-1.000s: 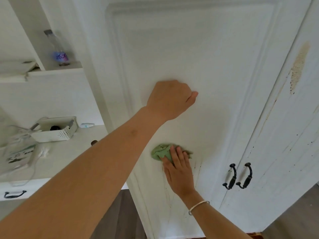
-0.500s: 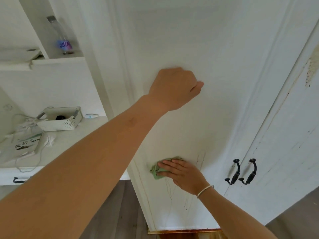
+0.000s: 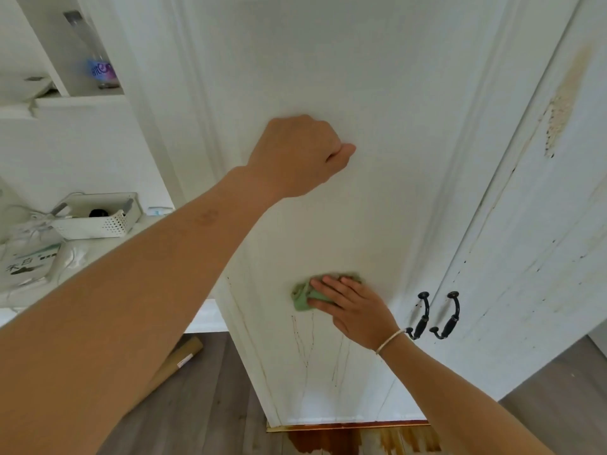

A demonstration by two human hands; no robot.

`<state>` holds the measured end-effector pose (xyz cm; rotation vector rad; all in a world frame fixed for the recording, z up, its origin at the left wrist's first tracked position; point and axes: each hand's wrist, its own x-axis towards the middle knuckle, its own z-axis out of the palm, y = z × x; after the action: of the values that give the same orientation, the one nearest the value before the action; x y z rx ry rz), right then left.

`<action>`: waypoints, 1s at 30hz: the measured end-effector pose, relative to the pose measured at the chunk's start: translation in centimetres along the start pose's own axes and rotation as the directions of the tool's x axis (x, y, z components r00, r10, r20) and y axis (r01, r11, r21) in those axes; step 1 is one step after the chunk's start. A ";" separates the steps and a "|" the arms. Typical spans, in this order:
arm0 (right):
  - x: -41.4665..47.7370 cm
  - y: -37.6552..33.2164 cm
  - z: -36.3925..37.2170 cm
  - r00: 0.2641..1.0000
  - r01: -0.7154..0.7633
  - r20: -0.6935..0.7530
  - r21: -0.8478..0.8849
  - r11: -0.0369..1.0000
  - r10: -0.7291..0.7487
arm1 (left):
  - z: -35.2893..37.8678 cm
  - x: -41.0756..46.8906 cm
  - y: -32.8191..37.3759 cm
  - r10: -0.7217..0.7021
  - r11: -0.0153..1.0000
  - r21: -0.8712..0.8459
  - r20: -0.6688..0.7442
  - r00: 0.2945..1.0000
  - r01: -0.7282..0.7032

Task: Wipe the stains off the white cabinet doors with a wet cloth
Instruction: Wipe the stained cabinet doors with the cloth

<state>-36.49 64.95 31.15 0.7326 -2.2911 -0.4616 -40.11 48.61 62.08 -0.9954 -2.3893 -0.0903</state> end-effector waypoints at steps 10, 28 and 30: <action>0.9 6.5 -5.4 0.899 -0.325 -0.250 0.167 0.931 0.359 | -0.5 -0.3 0.8 -0.074 0.996 -0.048 0.076 0.994 0.078; 0.3 5.9 -3.3 0.822 -0.422 -0.292 0.263 0.868 0.489 | 0.0 0.1 0.6 -0.111 0.994 -0.011 0.100 0.989 0.113; 3.5 6.5 -5.6 0.705 -0.494 -0.337 0.398 0.773 0.624 | 0.0 0.2 0.9 -0.102 0.995 -0.008 0.099 0.990 0.104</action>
<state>-37.11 67.19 40.10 0.1817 -1.9962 0.3120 -39.59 49.35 62.03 -0.9011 -2.5329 -0.0973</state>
